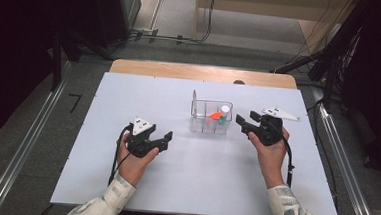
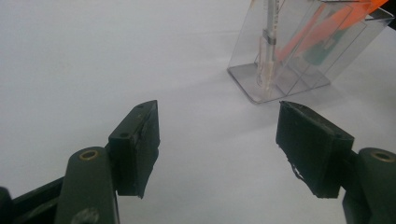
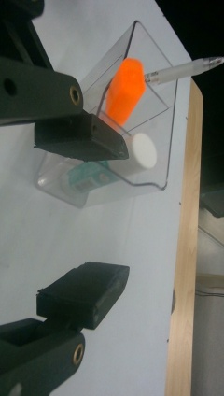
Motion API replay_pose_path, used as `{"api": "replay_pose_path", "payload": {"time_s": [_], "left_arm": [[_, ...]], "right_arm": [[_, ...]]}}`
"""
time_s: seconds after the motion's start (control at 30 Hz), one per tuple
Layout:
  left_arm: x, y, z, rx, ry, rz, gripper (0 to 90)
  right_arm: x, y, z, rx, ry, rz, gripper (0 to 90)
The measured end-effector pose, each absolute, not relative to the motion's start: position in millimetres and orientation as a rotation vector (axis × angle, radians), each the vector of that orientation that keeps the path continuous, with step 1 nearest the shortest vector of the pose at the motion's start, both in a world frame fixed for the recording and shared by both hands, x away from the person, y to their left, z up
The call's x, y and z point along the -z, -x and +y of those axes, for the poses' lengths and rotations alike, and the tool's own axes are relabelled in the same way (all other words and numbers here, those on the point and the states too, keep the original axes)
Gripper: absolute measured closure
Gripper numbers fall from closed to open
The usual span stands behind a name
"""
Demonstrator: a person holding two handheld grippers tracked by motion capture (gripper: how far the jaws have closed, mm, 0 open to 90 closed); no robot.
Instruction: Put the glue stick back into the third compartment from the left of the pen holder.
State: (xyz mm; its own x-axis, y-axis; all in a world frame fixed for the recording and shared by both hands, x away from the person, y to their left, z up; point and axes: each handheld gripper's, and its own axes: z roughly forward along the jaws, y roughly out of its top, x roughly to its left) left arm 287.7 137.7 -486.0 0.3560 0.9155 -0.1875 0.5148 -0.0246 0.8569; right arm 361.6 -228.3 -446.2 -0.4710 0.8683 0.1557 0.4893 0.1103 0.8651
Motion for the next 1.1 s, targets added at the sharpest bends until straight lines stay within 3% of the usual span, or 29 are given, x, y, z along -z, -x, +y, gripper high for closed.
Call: {"api": "replay_pose_path", "payload": {"time_s": [0.33,1.1], "left_arm": [[486,-286,147,-0.544,-1.669,1.305,30.2],[485,-280,167,-0.556,-1.635,1.337,29.0]], "right_arm": [[456,-354,-244,-1.239,-1.355,2.043,27.2],[469,-328,-264,-1.163,-1.362,2.098,21.6]]}}
